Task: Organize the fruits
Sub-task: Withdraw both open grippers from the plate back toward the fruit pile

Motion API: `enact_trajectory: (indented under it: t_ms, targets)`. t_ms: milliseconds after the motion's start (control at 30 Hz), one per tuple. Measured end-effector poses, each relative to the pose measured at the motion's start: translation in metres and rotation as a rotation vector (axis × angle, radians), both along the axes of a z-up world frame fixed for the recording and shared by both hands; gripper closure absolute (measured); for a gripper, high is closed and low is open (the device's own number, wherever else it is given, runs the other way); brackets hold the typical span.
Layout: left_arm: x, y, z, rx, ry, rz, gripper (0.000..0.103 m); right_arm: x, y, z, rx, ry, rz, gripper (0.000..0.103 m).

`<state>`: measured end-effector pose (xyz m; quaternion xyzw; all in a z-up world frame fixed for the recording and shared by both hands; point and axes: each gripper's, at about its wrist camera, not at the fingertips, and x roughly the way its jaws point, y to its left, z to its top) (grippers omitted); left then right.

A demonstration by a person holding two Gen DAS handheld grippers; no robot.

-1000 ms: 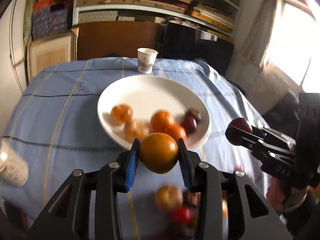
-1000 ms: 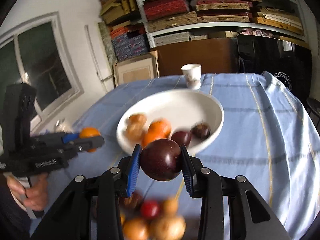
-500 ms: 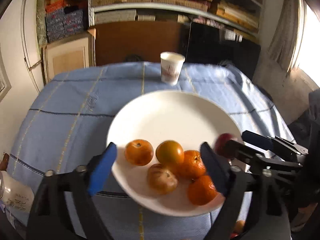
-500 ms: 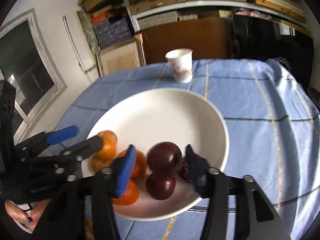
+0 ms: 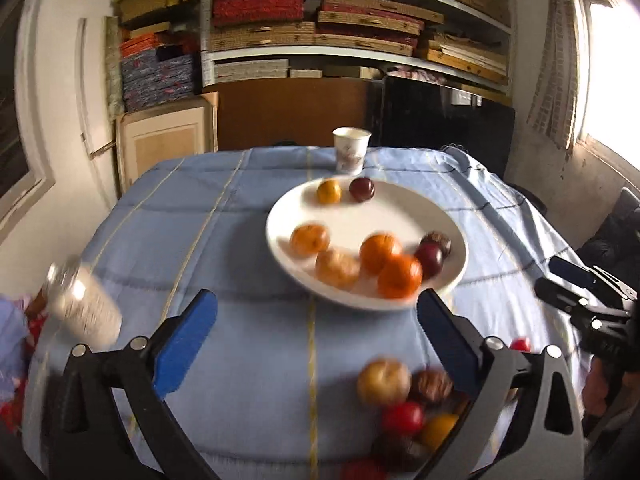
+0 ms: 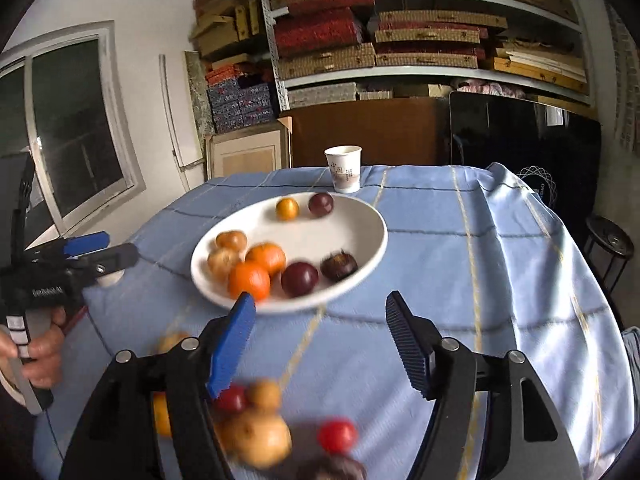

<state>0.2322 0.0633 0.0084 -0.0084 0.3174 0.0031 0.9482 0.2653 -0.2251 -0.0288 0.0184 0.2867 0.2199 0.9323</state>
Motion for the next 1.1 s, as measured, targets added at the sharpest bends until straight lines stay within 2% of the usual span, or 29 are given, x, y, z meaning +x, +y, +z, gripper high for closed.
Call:
enact_trajectory:
  t_ms: [100, 233, 333, 433, 567, 833, 933, 1100]
  targets:
    - [-0.019, 0.009, -0.022, -0.007, 0.079, 0.067, 0.005, -0.008, -0.01, -0.001, -0.045, 0.031, -0.065, 0.034]
    - [-0.035, 0.022, -0.037, -0.101, 0.156, 0.088, 0.005, -0.011, -0.028, -0.004, 0.046, 0.09, -0.103, 0.034]
    - [-0.042, 0.026, -0.038, -0.065, 0.138, 0.126, 0.005, -0.015, -0.032, -0.01, 0.042, 0.126, -0.106, 0.034]
    - [-0.047, 0.026, -0.039, -0.014, 0.133, 0.141, 0.005, -0.026, -0.027, -0.014, -0.042, 0.107, -0.122, 0.034]
    - [-0.054, 0.026, -0.039, -0.039, 0.145, 0.12, 0.005, -0.039, -0.021, -0.02, -0.102, 0.101, -0.09, 0.028]
    - [-0.053, 0.026, -0.042, -0.035, 0.156, 0.121, 0.005, -0.044, -0.009, -0.035, -0.148, 0.206, 0.016, 0.028]
    - [-0.053, 0.029, -0.041, -0.052, 0.16, 0.127, 0.005, -0.046, -0.002, -0.042, -0.191, 0.226, 0.027, 0.028]
    - [-0.053, 0.034, -0.041, -0.097, 0.171, 0.12, 0.005, -0.045, 0.002, -0.045, -0.208, 0.233, 0.041, 0.028]
